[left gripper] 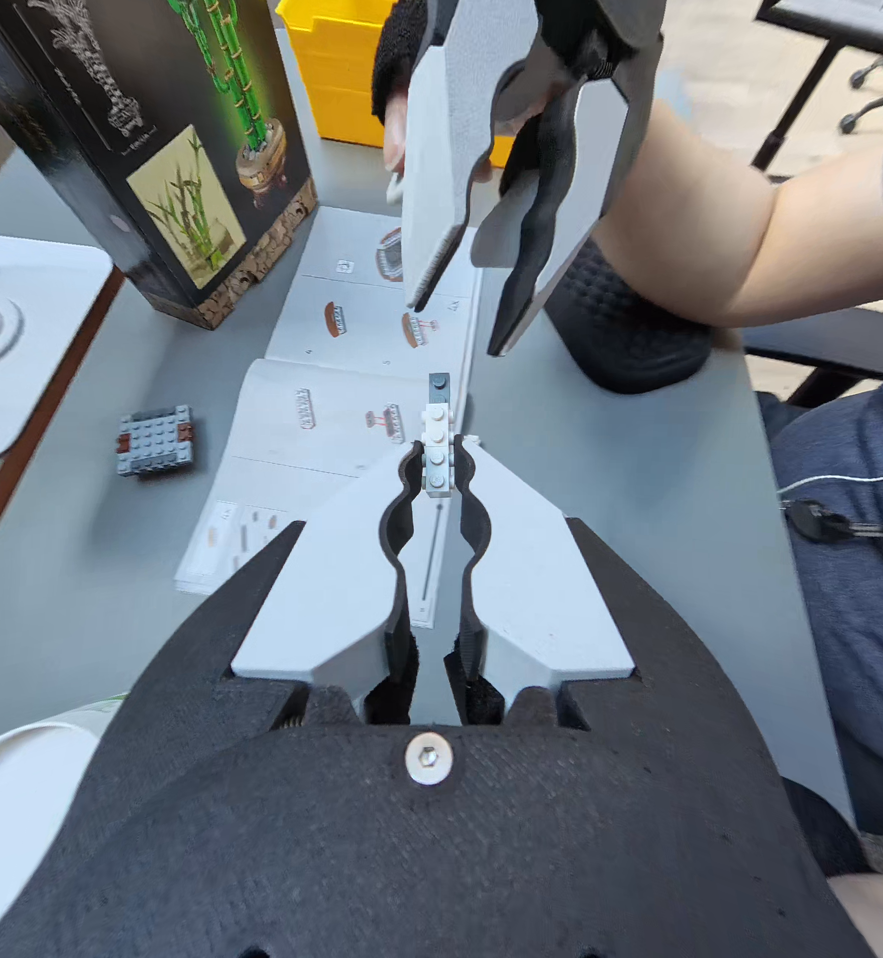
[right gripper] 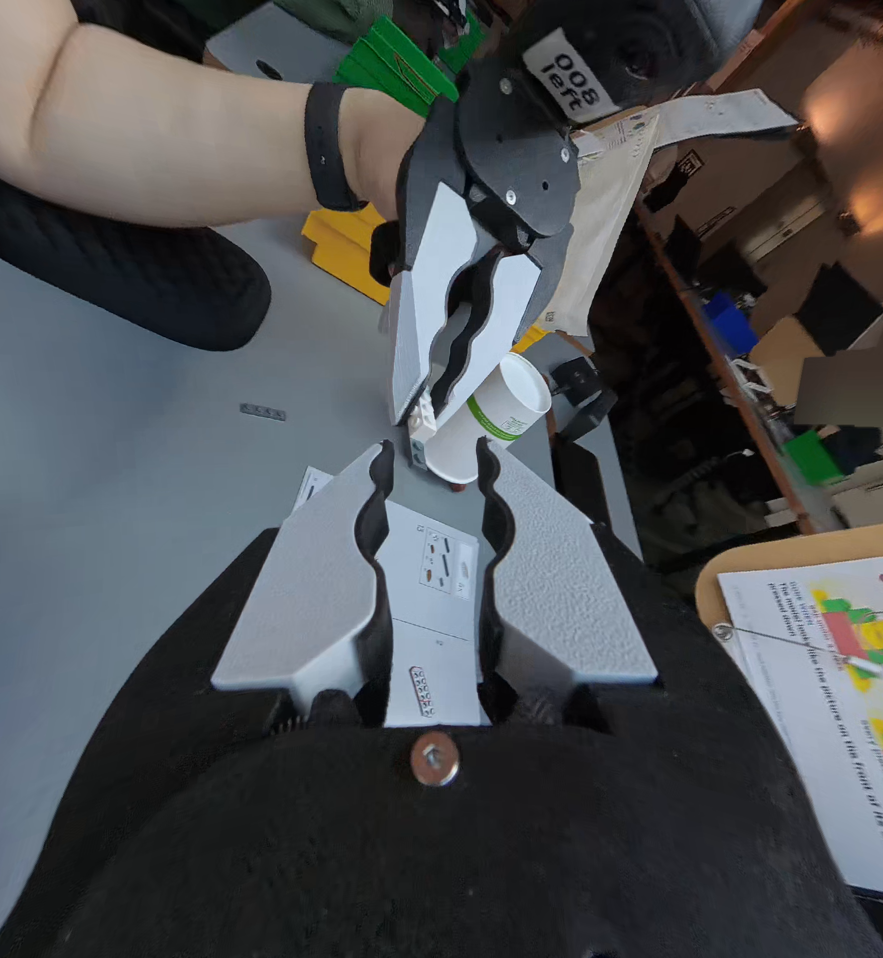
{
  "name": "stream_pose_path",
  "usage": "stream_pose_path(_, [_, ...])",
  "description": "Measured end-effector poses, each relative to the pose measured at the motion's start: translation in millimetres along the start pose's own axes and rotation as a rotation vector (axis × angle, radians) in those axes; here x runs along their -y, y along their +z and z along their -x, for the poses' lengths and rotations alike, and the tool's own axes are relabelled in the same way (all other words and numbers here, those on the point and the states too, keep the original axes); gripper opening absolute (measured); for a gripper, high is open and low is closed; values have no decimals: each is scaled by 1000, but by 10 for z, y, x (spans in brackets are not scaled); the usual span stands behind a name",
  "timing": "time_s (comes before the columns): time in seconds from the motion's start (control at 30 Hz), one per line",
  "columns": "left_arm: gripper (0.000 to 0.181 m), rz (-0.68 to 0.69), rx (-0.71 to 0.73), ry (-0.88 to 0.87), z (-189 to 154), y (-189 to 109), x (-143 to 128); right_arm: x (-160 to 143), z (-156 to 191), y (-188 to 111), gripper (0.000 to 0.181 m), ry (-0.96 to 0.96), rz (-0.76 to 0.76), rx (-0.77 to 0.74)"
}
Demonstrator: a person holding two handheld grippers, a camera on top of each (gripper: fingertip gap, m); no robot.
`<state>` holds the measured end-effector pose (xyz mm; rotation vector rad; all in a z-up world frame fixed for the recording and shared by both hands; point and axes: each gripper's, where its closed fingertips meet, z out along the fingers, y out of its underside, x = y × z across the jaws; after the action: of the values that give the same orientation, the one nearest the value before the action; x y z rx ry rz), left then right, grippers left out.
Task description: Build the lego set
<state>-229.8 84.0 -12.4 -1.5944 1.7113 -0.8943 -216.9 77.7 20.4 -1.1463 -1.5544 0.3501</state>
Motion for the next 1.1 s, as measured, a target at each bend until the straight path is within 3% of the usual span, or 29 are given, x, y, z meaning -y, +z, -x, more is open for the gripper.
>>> stream_pose_path(0.07, [9, -17, -96, -80, -102, -80, 11, 58, 23, 107, 26, -97, 51, -37])
stream_pose_path(0.2, [9, -23, -122, -125, -120, -168, -1, 94, 87, 241, 18, -203, 108, -56])
stream_pose_path(0.27, [9, -30, -136, -130, -141, -184, 13, 103, 139, 267, 5, -236, 121, -39])
stream_pose_path(0.47, [9, -29, -166, -152, -149, -182, -9, 75, 171, 284, 2, -251, 161, -24])
stream_pose_path(0.6, [9, -41, -178, -157, -155, -188, 11, 54, 151, 256, 14, -256, 186, -34])
stream_pose_path(0.77, [9, -87, -194, -145, -177, -221, 88, 88, 117, 244, 5, -260, 161, -57])
stream_pose_path(0.83, [19, -120, -140, -97, -116, -234, 137, 81, 63, 218, 3, -209, 161, -72])
stream_pose_path(0.9, [41, -159, -36, 13, -49, -258, 205, 75, 36, 178, 3, -178, 150, -73])
stream_pose_path(1.1, [34, -112, 336, 442, 24, -203, 346, 121, -9, 78, 3, -61, 96, -54])
